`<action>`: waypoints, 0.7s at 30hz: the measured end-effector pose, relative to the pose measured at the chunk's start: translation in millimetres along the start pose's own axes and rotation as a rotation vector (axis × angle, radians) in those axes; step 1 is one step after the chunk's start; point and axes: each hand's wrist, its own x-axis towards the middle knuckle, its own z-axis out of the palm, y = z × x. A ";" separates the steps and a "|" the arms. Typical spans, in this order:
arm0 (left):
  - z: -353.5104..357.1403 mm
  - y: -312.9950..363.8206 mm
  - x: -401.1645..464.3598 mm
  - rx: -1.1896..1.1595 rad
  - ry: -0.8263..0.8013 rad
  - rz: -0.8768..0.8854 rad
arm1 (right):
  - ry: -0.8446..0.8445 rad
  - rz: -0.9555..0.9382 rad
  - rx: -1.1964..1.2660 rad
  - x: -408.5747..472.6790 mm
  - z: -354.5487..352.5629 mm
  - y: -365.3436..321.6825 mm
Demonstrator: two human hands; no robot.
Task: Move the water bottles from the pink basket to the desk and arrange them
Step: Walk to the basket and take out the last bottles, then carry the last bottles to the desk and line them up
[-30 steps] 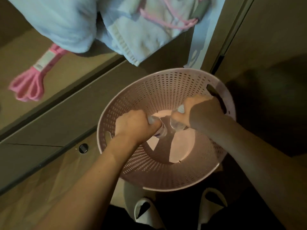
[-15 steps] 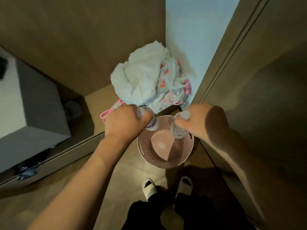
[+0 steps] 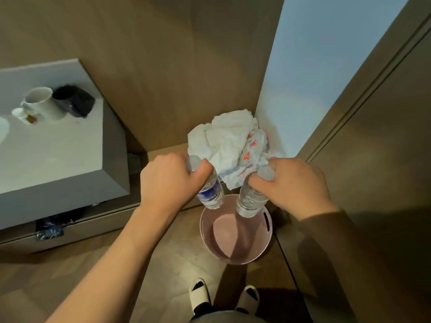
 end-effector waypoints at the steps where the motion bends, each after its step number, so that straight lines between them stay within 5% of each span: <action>1: -5.0 -5.9 -3.2 -0.008 0.005 -0.012 | 0.016 -0.016 0.007 -0.4 -2.0 -8.5; 10: -43.9 -73.7 -35.4 0.008 0.053 -0.152 | -0.019 -0.145 0.095 -6.7 9.5 -85.6; 21: -117.1 -150.8 -150.2 0.152 0.275 -0.543 | -0.152 -0.641 0.081 -33.2 18.4 -206.1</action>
